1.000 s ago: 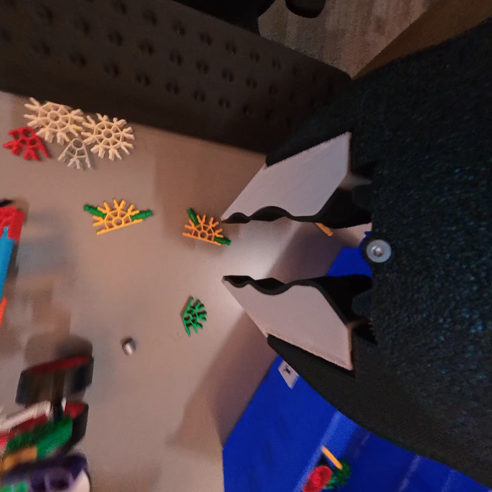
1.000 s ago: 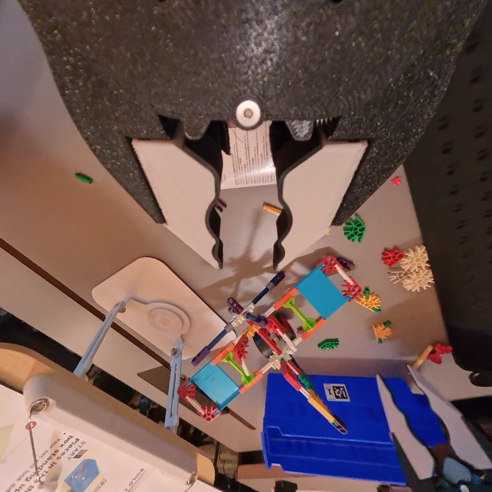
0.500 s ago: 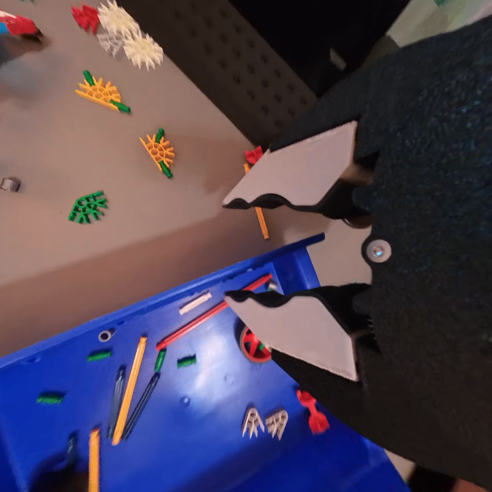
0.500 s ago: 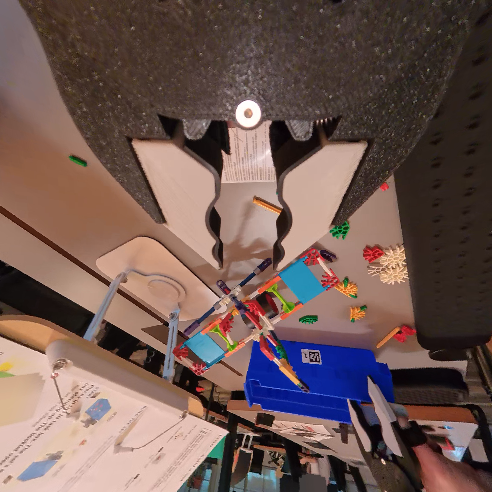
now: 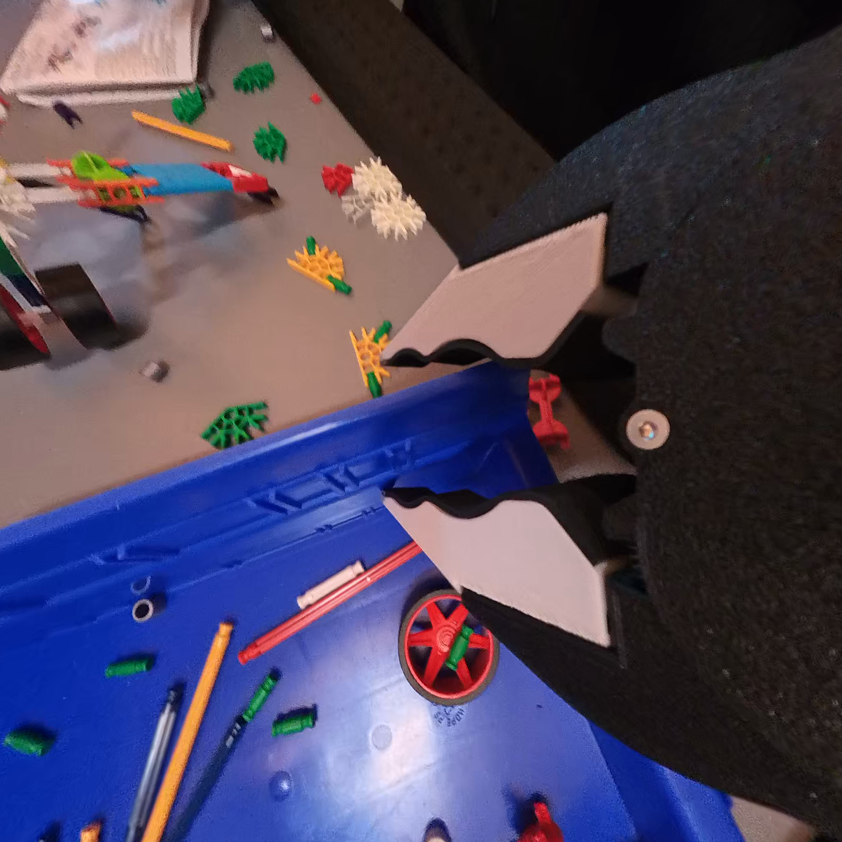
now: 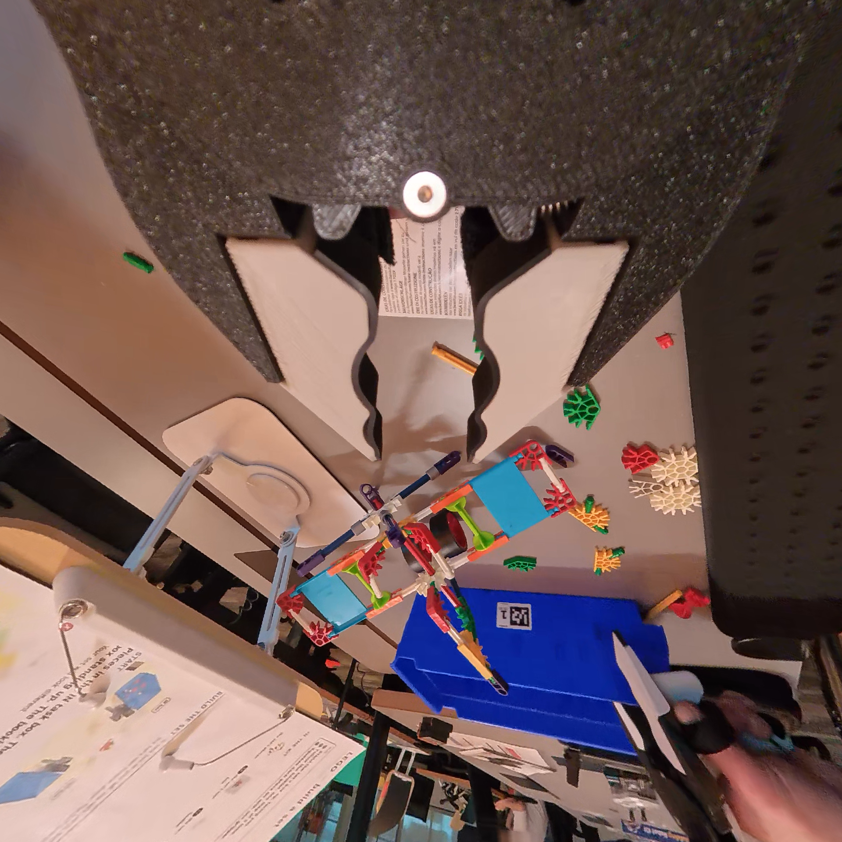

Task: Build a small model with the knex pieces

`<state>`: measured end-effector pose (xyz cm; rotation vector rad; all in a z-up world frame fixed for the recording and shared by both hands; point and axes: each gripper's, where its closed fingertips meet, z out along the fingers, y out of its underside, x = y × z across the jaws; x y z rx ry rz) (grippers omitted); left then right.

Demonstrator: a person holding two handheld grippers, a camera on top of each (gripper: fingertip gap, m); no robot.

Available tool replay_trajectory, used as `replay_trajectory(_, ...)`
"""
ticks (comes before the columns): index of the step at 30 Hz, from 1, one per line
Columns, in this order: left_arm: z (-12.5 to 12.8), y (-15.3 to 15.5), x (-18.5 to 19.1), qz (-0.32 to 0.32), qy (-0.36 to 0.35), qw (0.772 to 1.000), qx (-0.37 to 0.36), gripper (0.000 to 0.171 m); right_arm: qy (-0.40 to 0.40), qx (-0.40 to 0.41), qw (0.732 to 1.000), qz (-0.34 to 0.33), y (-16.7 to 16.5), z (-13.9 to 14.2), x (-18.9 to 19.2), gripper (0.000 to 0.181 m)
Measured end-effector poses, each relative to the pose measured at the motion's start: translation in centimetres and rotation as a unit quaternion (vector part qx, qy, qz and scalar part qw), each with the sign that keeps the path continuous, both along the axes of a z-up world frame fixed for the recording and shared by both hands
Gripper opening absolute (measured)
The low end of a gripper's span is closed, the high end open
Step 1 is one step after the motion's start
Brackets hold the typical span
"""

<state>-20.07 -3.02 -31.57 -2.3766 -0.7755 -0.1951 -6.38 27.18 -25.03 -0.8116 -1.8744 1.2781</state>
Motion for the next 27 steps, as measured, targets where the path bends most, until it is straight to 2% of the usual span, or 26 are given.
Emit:
replay_trajectory(2, 0.3, 1.5, 0.9, -0.011, -0.004, 1.000, 0.026, 0.065, 0.000, 0.011, 1.000, 0.002, -0.1, -0.3, 0.1, 0.037)
replay_trajectory(5, 1.1, 3.5, 2.2, -0.029, -0.034, 0.996, 0.077, 0.075, -0.001, 0.021, 1.000, 0.004, -0.3, -0.5, 0.1, 0.037)
replay_trajectory(8, 2.5, 4.0, 2.9, -0.046, -0.034, 0.992, 0.113, 0.057, -0.001, 0.026, 1.000, 0.004, -0.4, -0.7, 0.2, 0.037)
replay_trajectory(10, 3.4, 3.6, 2.9, -0.042, -0.021, 0.991, 0.129, 0.056, -0.001, 0.029, 1.000, 0.001, -0.3, -0.8, 0.2, 0.037)
replay_trajectory(15, 5.8, 1.0, 1.9, -0.024, 0.047, 0.989, 0.141, 0.052, -0.010, 0.029, 1.000, -0.002, -0.2, -1.3, 0.0, 0.037)
replay_trajectory(19, 6.2, -2.4, 0.1, 0.003, 0.116, 0.988, 0.099, 0.050, -0.023, 0.040, 0.999, -0.001, -0.5, -2.1, -0.3, 0.037)
replay_trajectory(27, 8.0, -7.3, -3.7, 0.035, 0.193, 0.979, 0.047, 0.051, -0.037, 0.038, 0.999, -0.006, -0.4, -2.9, -0.6, 0.037)
